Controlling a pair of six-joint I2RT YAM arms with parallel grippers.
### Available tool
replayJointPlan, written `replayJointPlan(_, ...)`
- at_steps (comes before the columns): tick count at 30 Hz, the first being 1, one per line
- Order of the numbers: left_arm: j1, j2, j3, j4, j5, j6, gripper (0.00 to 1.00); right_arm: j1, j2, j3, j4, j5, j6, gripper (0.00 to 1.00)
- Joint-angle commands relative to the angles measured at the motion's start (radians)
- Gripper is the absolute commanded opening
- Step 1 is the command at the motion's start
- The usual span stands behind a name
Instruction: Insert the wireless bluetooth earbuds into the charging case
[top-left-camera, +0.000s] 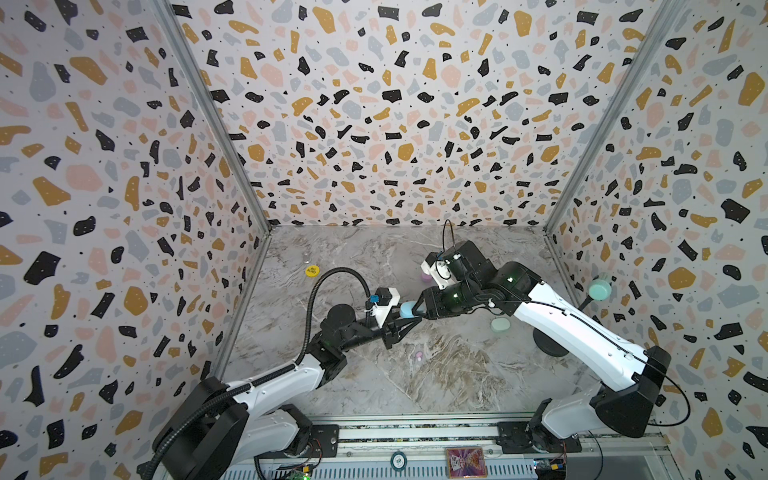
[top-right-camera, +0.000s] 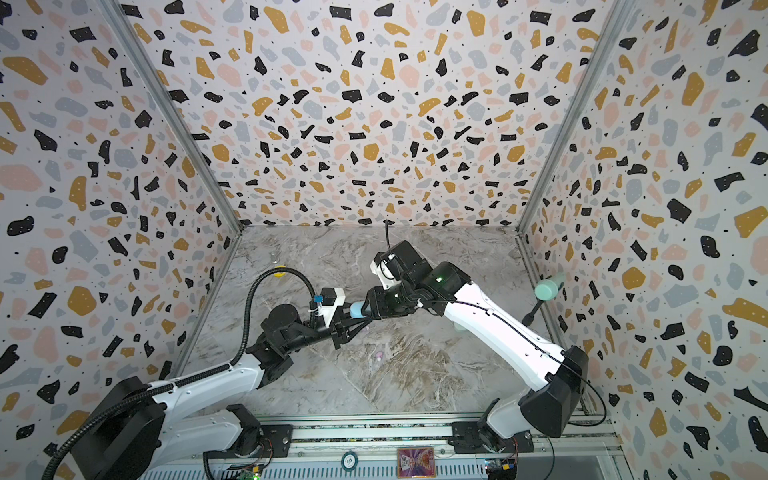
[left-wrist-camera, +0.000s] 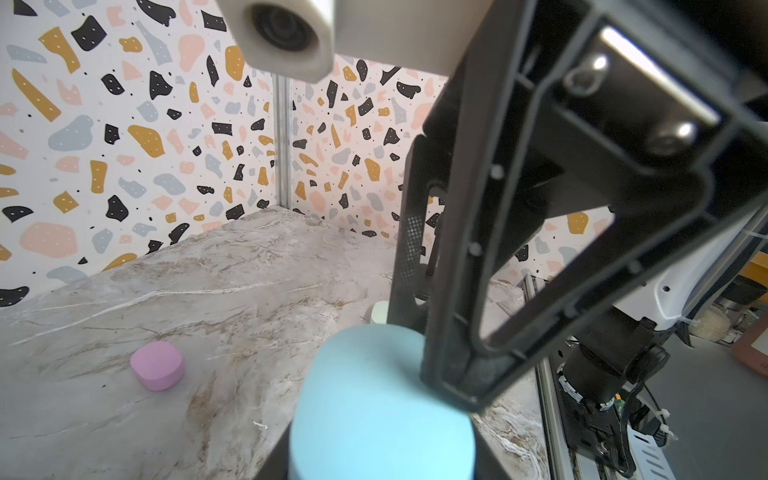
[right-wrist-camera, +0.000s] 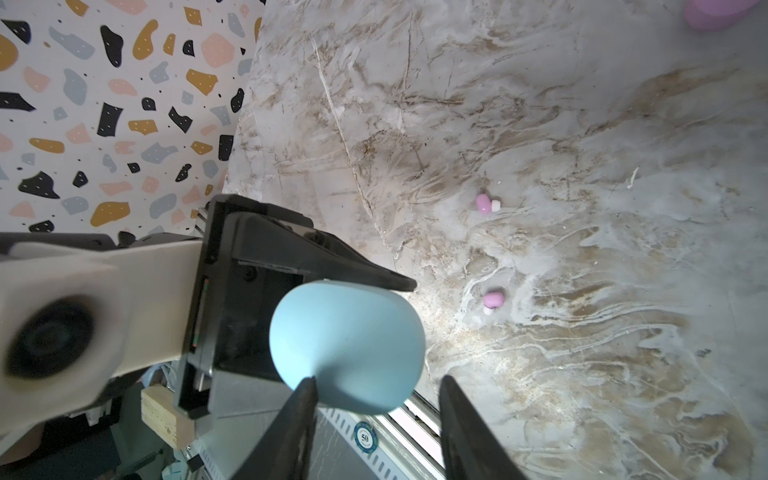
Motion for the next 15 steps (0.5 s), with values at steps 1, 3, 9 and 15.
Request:
replayJointPlan(1, -0.003, -0.028, 0.027, 0.104, 0.002, 0.018, 0.22, 0.005, -0.001, 0.027, -0.039, 0.0, -0.007, 0.57)
replayJointPlan(3, -0.002, -0.025, 0.027, 0.103, 0.003, 0.017, 0.22, 0.005, 0.011, 0.055, -0.042, 0.0, -0.014, 0.61)
replayJointPlan(9, -0.002, -0.023, 0.029, 0.099, 0.005, 0.018, 0.22, 0.01, 0.04, 0.11, -0.032, 0.001, -0.032, 0.72)
replayJointPlan(15, -0.003, -0.021, 0.029, 0.099, 0.005, 0.017, 0.22, 0.044, 0.103, 0.168, -0.066, 0.006, -0.068, 0.75)
